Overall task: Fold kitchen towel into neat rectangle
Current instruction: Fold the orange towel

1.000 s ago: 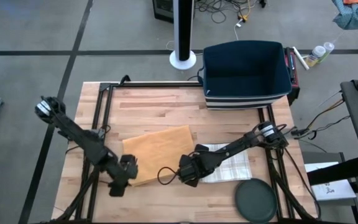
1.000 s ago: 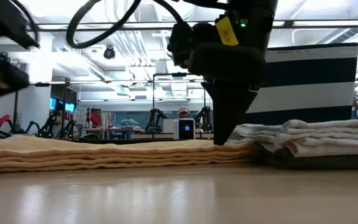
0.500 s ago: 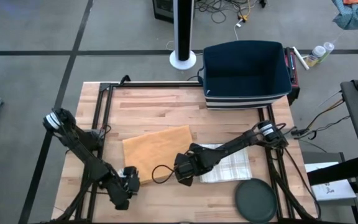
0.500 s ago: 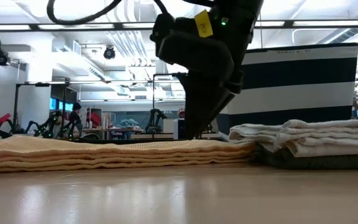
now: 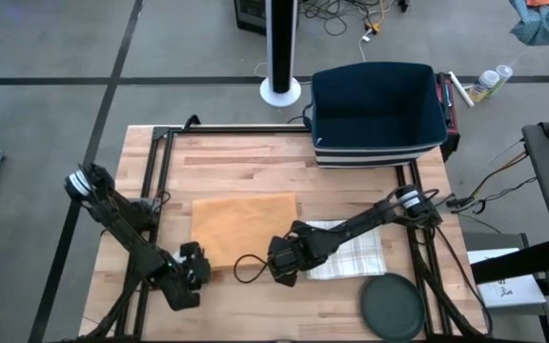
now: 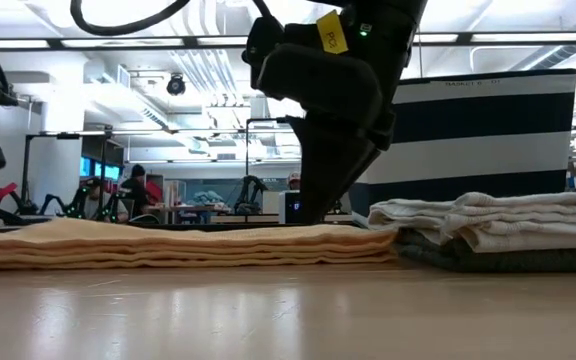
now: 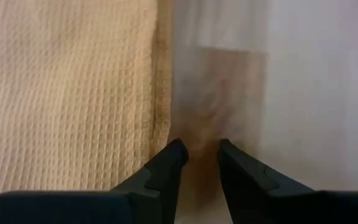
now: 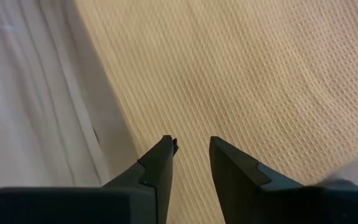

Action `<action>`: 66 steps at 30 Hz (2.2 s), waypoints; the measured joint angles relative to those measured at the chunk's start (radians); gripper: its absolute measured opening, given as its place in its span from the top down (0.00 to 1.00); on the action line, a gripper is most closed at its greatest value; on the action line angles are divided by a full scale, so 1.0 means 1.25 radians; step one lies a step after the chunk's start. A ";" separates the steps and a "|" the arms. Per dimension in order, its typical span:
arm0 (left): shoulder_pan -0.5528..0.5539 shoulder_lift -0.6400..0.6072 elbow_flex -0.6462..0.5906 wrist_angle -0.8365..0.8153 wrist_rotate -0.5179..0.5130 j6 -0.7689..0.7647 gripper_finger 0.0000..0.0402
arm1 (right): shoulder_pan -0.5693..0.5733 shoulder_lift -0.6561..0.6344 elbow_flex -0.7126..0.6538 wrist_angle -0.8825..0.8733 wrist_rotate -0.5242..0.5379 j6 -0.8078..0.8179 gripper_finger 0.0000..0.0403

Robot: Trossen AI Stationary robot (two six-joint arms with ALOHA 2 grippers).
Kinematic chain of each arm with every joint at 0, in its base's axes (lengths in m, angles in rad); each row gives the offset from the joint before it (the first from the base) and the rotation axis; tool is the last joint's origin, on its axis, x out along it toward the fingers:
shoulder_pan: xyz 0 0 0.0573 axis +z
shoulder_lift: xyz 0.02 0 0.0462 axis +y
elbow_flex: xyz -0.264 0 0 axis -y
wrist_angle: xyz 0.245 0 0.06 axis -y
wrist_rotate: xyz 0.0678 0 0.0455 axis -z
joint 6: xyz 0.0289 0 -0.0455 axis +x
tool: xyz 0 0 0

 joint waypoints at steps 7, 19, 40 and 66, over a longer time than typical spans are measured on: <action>0.000 -0.045 -0.043 -0.118 -0.019 -0.112 0.72 | 0.008 0.000 -0.001 -0.045 -0.002 0.000 0.73; -0.006 -0.228 -0.104 -0.224 -0.073 -0.296 0.73 | 0.015 -0.006 -0.002 -0.080 -0.003 -0.034 0.71; 0.113 0.022 -0.100 0.335 -0.352 -0.086 0.74 | -0.210 -0.054 -0.049 -0.038 -0.190 -0.236 0.99; 0.144 0.045 -0.099 0.389 -0.380 0.019 0.74 | -0.180 -0.063 -0.069 -0.080 -0.116 -0.223 1.00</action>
